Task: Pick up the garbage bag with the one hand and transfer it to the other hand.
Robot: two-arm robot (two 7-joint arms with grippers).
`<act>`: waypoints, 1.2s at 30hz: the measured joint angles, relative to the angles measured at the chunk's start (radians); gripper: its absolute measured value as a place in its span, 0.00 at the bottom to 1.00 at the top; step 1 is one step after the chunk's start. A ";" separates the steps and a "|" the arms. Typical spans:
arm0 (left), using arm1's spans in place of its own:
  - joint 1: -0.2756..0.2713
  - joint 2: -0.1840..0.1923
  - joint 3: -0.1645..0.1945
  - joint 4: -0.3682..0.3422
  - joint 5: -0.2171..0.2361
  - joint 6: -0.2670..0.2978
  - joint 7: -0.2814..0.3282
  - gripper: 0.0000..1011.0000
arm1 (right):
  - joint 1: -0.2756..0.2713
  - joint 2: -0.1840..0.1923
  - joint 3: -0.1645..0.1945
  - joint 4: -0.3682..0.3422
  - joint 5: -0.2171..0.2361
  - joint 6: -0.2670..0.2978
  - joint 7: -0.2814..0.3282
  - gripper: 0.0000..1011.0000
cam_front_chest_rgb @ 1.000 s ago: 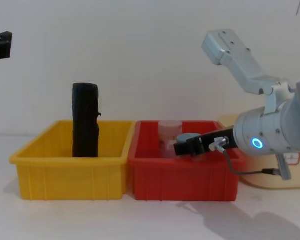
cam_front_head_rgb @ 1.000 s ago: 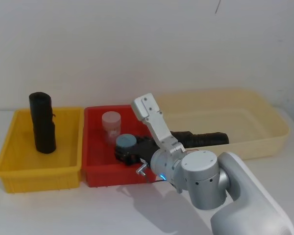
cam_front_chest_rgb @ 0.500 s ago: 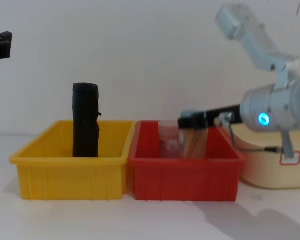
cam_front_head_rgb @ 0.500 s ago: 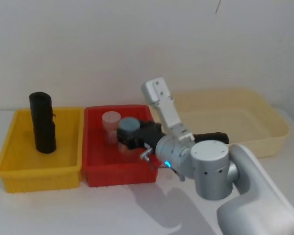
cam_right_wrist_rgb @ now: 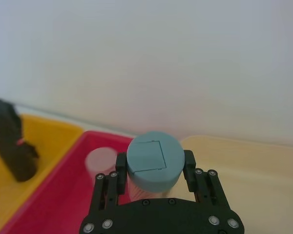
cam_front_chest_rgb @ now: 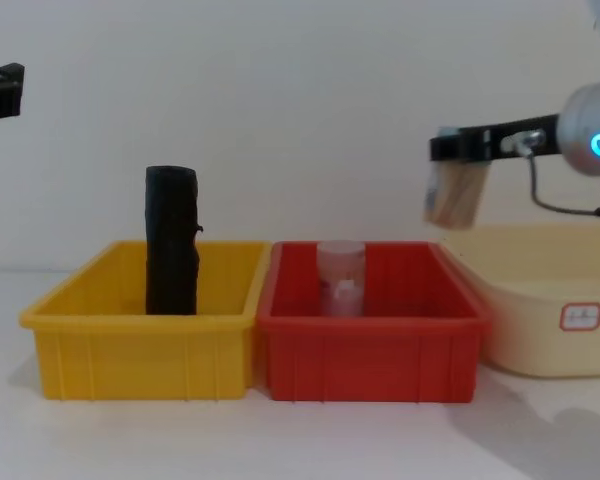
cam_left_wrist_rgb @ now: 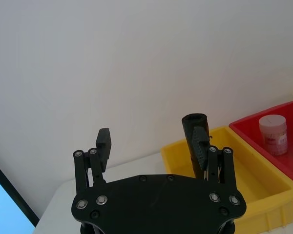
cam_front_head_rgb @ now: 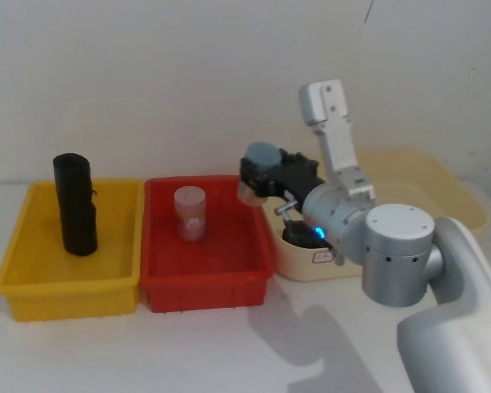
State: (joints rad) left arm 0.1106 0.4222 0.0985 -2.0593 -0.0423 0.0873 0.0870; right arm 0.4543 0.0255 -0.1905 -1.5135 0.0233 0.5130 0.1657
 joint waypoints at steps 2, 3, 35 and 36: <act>0.000 0.000 0.000 0.000 0.000 0.000 0.000 0.99 | 0.002 0.003 0.016 -0.003 -0.001 -0.002 -0.013 0.66; 0.000 0.000 0.000 0.000 0.000 0.000 0.000 0.99 | 0.003 0.007 0.025 -0.003 -0.005 -0.003 -0.023 0.66; 0.000 0.000 0.000 0.000 0.000 0.000 0.000 0.99 | -0.034 0.063 0.094 0.055 -0.061 -0.035 -0.048 0.99; 0.000 0.000 0.000 0.000 0.000 0.000 0.000 0.99 | -0.038 0.062 0.096 0.047 -0.057 -0.040 -0.044 0.99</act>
State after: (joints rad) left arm 0.1105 0.4223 0.0985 -2.0592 -0.0423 0.0873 0.0871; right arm 0.4161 0.0875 -0.0946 -1.4669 -0.0341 0.4735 0.1216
